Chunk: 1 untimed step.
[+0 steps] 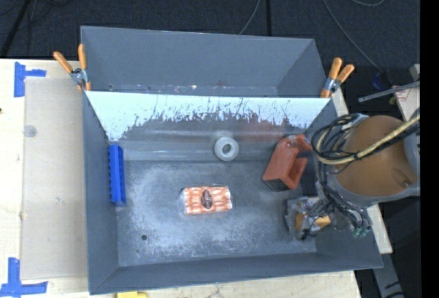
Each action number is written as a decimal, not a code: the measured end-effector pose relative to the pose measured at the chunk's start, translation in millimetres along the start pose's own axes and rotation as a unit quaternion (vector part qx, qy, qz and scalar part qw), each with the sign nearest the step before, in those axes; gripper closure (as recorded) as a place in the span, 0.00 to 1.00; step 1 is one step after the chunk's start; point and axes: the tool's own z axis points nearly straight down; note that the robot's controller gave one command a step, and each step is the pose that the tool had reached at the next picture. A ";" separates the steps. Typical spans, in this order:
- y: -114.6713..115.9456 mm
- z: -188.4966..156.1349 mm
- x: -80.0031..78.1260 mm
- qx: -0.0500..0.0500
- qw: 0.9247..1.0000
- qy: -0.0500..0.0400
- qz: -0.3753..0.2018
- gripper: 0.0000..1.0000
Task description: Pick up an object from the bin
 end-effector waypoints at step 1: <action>-11.8 -1.7 -11.5 -0.007 1.000 0.004 0.024 1.00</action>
Offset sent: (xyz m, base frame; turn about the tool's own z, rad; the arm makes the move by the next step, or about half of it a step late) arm 0.0166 -0.0409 0.0256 -0.2511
